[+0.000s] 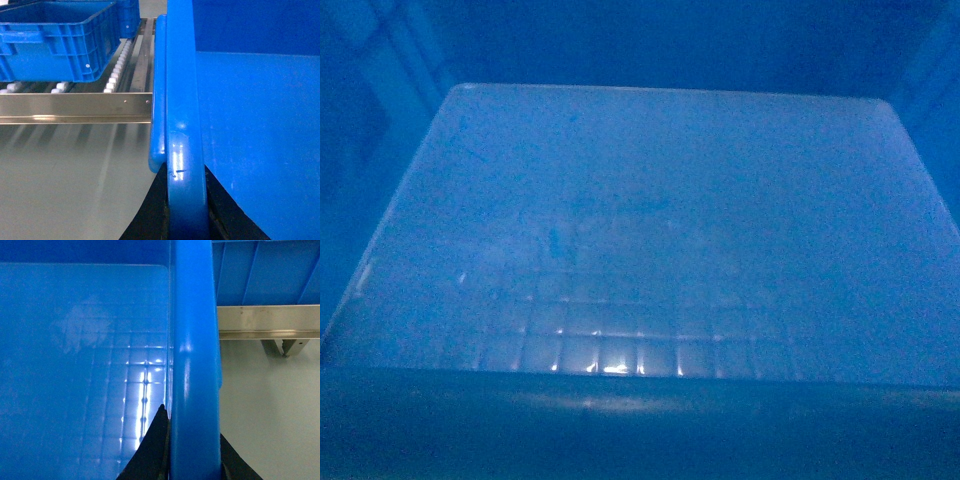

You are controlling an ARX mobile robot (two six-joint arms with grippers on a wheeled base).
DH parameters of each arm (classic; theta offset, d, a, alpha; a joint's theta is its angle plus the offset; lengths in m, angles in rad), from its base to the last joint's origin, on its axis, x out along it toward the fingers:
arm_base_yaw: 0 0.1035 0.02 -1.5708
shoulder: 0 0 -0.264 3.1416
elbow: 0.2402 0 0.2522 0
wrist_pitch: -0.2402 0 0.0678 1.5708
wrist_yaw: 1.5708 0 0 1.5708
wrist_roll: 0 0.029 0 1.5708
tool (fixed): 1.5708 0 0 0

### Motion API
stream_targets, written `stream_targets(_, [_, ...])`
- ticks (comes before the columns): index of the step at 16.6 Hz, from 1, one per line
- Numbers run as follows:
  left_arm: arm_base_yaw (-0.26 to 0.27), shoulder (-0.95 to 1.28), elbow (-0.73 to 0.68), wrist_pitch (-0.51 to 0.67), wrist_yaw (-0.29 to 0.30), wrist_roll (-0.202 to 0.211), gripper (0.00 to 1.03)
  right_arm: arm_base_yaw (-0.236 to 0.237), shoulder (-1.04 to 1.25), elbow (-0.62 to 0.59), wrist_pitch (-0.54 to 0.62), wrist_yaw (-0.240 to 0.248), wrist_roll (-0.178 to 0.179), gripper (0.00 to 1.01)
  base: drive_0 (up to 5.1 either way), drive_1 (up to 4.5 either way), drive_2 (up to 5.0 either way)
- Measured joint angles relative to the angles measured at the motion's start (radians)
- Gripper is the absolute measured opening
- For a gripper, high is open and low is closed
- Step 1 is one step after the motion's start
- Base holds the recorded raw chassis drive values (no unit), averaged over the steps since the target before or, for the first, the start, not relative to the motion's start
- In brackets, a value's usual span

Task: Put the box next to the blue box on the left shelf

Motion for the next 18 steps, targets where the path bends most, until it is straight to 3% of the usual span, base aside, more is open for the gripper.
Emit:
stream_targets(6, [0.000,0.000,0.000,0.000,0.000,0.000,0.08,0.000,0.000,0.000,-0.002,0.000,0.000,0.09,0.0,0.00,0.0])
stream_targets(18, [0.000,-0.002,0.000,0.002,0.000,0.000,0.08,0.000,-0.001,0.000,0.002,0.000,0.000,0.09,0.1,4.22,-4.1])
